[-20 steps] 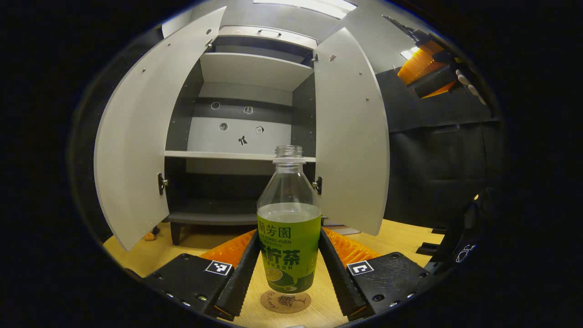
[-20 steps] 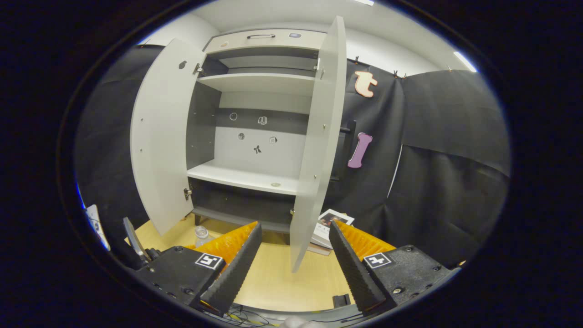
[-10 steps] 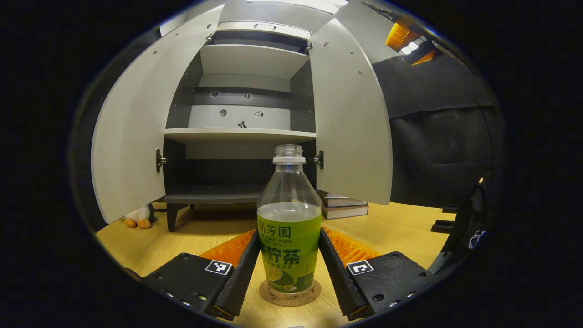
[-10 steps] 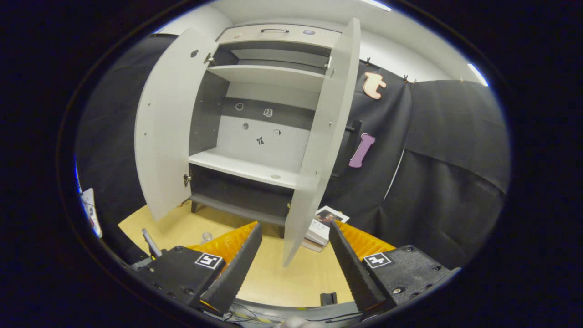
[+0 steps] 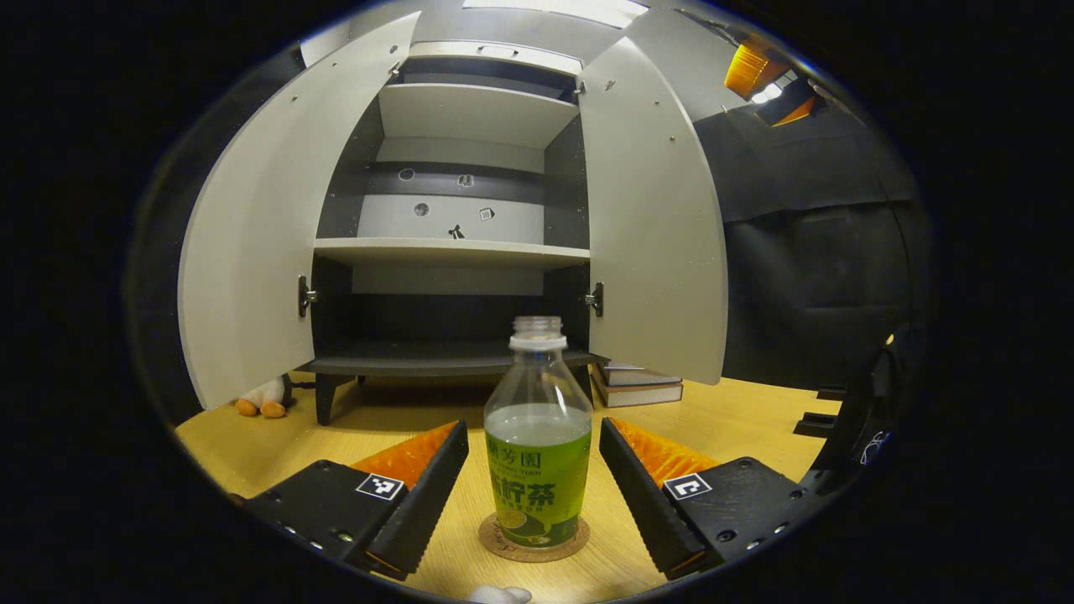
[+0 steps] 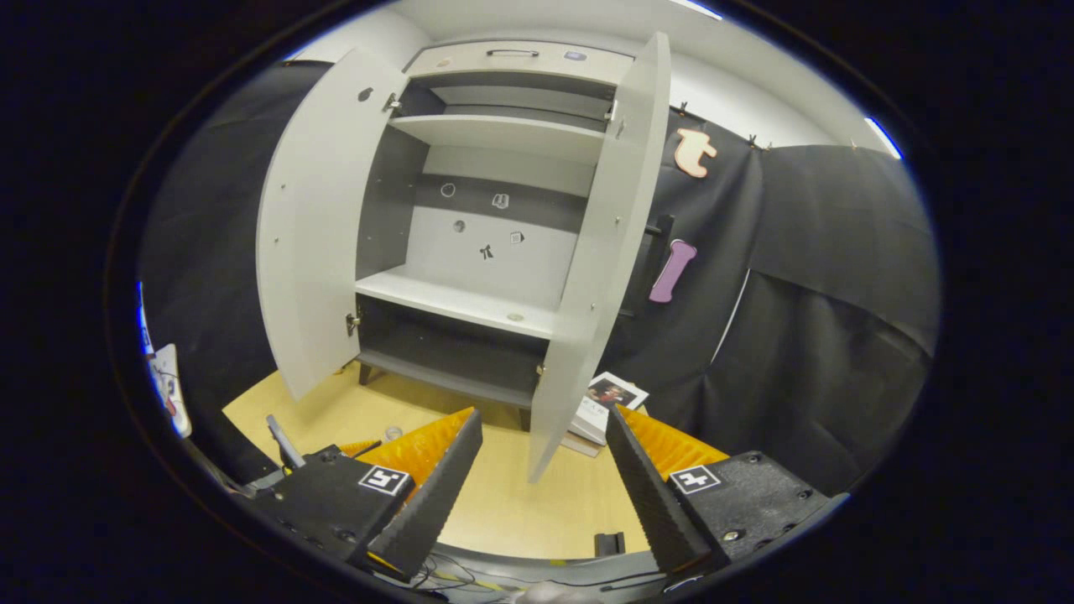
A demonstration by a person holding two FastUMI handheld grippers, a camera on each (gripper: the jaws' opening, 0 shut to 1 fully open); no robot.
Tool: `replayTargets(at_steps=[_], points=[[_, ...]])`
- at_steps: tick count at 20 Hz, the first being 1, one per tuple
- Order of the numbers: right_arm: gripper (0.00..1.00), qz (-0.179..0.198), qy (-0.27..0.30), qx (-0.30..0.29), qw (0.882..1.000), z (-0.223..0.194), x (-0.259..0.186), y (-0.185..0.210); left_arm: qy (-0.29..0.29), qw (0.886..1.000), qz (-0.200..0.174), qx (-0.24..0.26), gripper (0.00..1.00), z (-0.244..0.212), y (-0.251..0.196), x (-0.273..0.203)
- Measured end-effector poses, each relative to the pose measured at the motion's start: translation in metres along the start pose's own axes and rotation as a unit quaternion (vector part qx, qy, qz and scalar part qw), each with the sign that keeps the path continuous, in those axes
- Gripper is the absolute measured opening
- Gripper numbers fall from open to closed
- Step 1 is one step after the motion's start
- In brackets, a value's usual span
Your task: Grasp the bottle in the cabinet with the left hand and place it on the coaster, then close the right door with the right hand and the left door with the left hand.
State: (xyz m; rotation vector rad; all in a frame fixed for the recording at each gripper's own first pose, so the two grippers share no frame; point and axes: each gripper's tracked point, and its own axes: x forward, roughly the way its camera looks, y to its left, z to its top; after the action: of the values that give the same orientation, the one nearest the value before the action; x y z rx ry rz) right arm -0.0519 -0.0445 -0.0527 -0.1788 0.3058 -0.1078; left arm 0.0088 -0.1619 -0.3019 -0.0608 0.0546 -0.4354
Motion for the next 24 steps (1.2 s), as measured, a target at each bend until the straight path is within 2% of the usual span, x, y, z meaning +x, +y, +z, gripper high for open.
replayTargets(at_steps=[5,11,15,20,24], points=[[0.98,0.002,-0.011,0.017,1.000,0.002,0.001,0.001,-0.018,1.000,0.017,-0.013,0.97,0.053,0.005,-0.009],[0.98,-0.005,-0.050,0.043,0.998,0.017,0.002,-0.009,-0.042,0.999,0.029,-0.018,0.97,0.150,0.022,-0.029],[0.98,-0.008,-0.085,0.061,0.994,0.032,0.004,-0.020,-0.053,0.996,0.076,-0.005,0.96,0.218,0.062,-0.049],[0.96,-0.041,-0.106,0.082,0.990,0.045,0.027,-0.069,-0.048,0.990,0.130,0.026,0.96,0.269,0.103,-0.075],[0.97,-0.061,-0.118,0.112,0.985,0.058,0.053,-0.130,-0.030,0.985,0.165,0.028,0.96,0.281,0.112,-0.093]])
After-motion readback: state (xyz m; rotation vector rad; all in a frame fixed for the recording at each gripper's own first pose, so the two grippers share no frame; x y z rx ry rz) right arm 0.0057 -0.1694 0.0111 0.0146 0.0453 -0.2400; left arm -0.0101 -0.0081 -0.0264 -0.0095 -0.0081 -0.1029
